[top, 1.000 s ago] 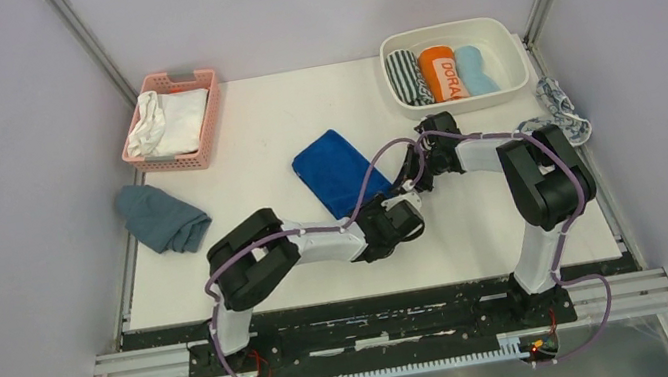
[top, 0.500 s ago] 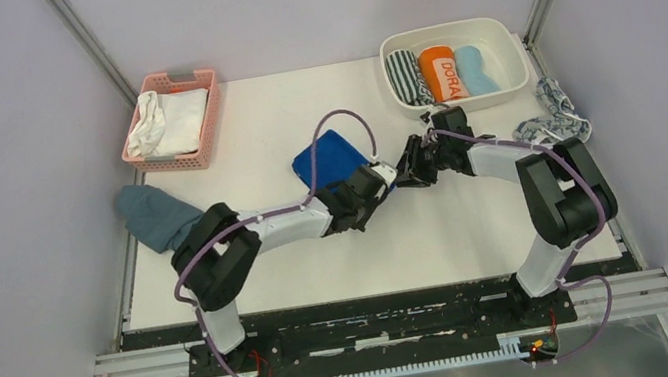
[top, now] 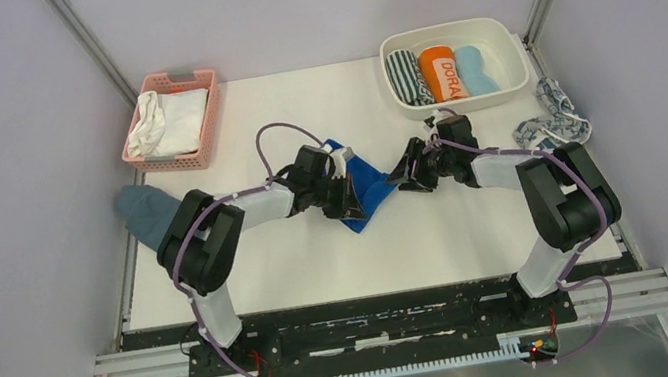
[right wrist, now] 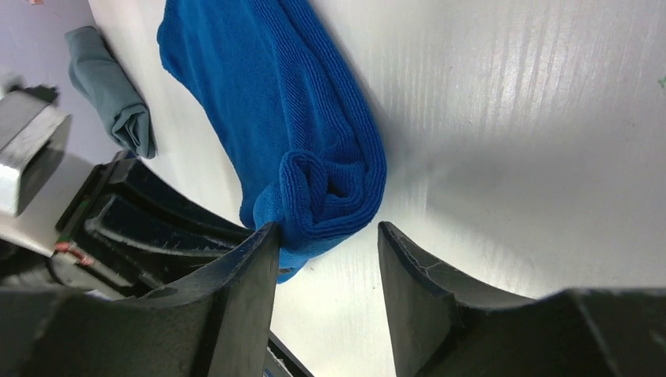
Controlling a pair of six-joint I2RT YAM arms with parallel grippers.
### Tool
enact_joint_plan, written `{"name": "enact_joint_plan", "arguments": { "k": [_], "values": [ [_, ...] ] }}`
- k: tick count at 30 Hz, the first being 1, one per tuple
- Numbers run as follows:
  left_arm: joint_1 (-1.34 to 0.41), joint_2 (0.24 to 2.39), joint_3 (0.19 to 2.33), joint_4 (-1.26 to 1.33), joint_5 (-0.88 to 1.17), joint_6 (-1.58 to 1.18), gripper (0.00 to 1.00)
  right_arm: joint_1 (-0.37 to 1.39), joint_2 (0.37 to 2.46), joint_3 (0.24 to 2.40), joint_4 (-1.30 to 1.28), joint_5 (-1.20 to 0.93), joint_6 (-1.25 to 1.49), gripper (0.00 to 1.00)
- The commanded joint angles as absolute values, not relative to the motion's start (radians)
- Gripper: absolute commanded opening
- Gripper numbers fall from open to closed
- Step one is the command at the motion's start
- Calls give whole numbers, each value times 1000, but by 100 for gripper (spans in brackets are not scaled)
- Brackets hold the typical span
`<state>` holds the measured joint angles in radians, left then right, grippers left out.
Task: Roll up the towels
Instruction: Roll the towel at the center of the board.
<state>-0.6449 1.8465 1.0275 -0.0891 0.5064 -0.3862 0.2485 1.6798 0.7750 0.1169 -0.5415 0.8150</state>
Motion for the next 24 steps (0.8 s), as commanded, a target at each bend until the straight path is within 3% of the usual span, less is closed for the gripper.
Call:
{"name": "enact_joint_plan", "arguments": {
  "k": [1,17,24],
  "values": [
    [-612,1891,977,-3,694,-562,3,249,1659,785,191,-539,834,58],
    [-606,1905,976,-53,631,-588,3,368,1664,953,-206,-294,781,59],
    [-604,1899,960,-44,629,-613,3,426,1737,1065,-348,-179,785,54]
  ]
}}
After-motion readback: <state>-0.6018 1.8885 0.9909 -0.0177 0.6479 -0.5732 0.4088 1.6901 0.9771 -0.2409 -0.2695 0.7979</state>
